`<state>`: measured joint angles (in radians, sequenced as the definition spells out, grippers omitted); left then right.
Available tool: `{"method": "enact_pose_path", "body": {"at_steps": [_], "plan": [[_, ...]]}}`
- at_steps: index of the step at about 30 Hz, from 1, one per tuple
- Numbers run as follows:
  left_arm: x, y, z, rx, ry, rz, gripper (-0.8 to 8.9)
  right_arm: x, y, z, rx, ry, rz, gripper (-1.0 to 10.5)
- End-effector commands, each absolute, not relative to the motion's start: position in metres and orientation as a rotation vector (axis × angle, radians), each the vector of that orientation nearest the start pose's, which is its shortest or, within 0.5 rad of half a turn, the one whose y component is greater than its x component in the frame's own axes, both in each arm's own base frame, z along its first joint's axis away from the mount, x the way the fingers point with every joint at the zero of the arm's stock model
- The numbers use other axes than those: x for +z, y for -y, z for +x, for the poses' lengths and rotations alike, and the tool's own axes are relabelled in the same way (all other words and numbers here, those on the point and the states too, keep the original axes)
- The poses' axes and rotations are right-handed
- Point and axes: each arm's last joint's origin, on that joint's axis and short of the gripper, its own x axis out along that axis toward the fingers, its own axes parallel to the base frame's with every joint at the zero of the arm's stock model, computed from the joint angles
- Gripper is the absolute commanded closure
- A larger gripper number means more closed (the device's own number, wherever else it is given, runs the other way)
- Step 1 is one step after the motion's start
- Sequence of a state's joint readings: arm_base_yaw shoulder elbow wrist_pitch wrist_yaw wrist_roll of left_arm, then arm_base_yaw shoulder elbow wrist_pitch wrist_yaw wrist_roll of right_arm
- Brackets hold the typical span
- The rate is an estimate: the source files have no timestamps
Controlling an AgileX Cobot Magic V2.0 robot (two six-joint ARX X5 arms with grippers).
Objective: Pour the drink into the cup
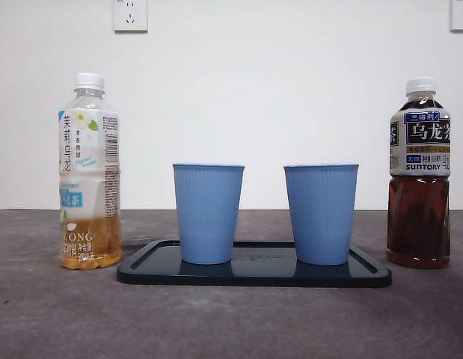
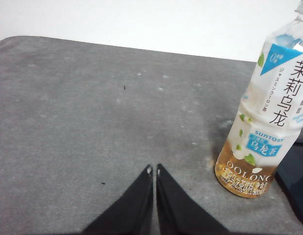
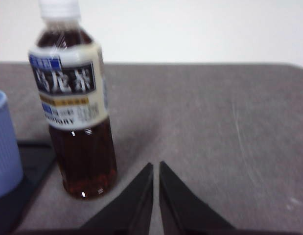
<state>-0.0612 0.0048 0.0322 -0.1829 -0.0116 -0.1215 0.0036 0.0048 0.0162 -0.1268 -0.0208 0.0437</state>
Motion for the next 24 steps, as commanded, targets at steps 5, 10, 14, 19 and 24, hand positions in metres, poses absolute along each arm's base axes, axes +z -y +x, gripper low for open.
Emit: {"method": "enact_pose_path", "body": {"at_steps": [5, 10, 14, 19, 24], "plan": [[0.1492, 0.0054, 0.0955, -0.037, -0.184, -0.107, 8.04, 0.1501, -0.0004, 0.0958, 0.004, -0.169, -0.008, 9.3], [0.1492, 0.0054, 0.0955, -0.037, -0.184, -0.107, 8.04, 0.1502, -0.0004, 0.0958, 0.005, -0.168, -0.02, 9.3], [0.1492, 0.0054, 0.0955, -0.037, -0.184, -0.107, 8.04, 0.1511, -0.0004, 0.096, 0.005, -0.159, -0.019, 9.3], [0.1492, 0.0054, 0.0955, -0.037, -0.184, -0.107, 8.04, 0.1522, -0.0004, 0.0961, 0.004, -0.149, -0.019, 9.3], [0.1492, 0.0054, 0.0955, -0.037, -0.184, -0.107, 8.04, 0.1522, -0.0004, 0.0961, 0.005, -0.149, -0.019, 9.3]]}}
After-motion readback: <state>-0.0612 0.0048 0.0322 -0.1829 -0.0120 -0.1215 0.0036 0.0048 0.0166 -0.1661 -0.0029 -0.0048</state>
